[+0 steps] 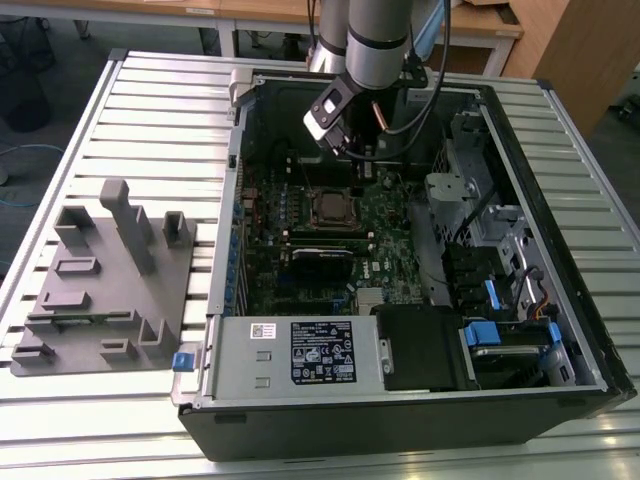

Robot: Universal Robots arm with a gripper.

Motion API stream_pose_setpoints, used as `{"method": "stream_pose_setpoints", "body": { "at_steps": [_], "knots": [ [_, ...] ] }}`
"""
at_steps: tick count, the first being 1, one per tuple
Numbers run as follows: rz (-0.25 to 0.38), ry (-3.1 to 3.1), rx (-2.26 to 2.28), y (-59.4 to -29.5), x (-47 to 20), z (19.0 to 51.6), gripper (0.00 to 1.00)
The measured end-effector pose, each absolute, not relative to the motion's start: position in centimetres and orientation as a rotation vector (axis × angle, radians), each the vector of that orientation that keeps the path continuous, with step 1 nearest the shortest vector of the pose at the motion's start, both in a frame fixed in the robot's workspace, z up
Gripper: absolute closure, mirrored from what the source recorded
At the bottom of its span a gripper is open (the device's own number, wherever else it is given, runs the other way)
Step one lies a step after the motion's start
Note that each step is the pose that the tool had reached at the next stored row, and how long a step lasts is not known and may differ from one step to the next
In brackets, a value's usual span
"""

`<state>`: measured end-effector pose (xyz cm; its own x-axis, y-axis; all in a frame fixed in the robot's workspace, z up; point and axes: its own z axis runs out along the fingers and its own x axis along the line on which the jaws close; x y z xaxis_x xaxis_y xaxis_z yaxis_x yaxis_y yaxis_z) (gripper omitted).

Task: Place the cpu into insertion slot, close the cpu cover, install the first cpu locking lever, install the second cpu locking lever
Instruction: 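Close the cpu cover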

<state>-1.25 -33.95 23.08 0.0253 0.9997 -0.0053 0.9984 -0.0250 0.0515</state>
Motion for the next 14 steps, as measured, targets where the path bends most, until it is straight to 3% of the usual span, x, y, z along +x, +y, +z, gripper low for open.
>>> {"method": "stream_pose_setpoints", "body": {
  "at_steps": [14],
  "knots": [
    [0.012,2.181,2.237,-33.95,-1.26,23.02,0.90]
  ]
}}
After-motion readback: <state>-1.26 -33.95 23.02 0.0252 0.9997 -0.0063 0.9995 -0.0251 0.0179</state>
